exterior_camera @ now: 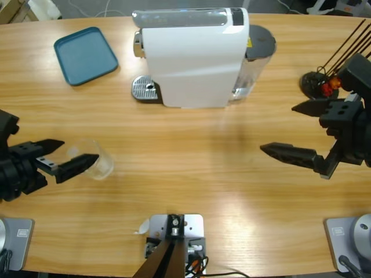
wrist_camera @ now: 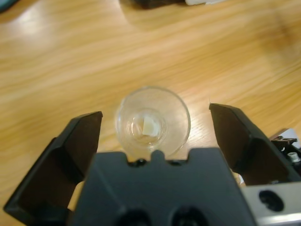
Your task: Pour coffee
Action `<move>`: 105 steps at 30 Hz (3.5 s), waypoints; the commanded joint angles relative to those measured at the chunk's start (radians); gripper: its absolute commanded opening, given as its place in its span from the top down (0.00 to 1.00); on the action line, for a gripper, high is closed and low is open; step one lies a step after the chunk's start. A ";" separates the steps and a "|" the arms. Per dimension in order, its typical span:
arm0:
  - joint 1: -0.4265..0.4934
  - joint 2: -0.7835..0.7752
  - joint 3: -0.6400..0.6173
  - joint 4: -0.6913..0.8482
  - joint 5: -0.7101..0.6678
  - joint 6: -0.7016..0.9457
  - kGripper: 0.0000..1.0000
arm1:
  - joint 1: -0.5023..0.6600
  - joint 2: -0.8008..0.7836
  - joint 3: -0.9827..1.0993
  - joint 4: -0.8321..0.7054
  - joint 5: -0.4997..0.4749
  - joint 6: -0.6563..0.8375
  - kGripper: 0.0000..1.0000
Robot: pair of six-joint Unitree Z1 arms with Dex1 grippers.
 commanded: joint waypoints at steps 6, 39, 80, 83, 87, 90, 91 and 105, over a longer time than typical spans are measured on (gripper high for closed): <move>-0.043 0.160 0.063 -0.081 0.011 -0.060 0.00 | -0.011 -0.023 0.059 -0.015 0.029 0.003 0.00; -0.060 0.325 0.074 -0.163 0.088 -0.136 0.68 | -0.011 -0.008 0.070 -0.023 0.066 -0.007 0.00; 0.840 0.476 -0.163 -0.511 -0.708 0.885 0.80 | -0.026 0.000 0.080 -0.046 0.079 -0.009 0.03; 0.840 0.492 -0.198 -0.511 -0.696 0.917 0.80 | -0.028 0.003 0.080 -0.047 0.083 -0.009 0.03; 0.840 0.500 -0.238 -0.511 -0.681 0.950 0.80 | -0.028 0.007 0.080 -0.047 0.084 -0.009 0.03; 0.840 0.535 -0.254 -0.513 -0.678 0.970 0.80 | -0.028 0.006 0.080 -0.047 0.087 -0.009 0.05; 0.840 0.545 -0.257 -0.518 -0.678 0.972 0.80 | -0.028 0.006 0.080 -0.047 0.087 -0.009 0.06; 0.822 0.659 -0.286 -0.589 -0.689 0.974 0.80 | -0.057 0.009 0.080 -0.047 0.112 -0.028 0.10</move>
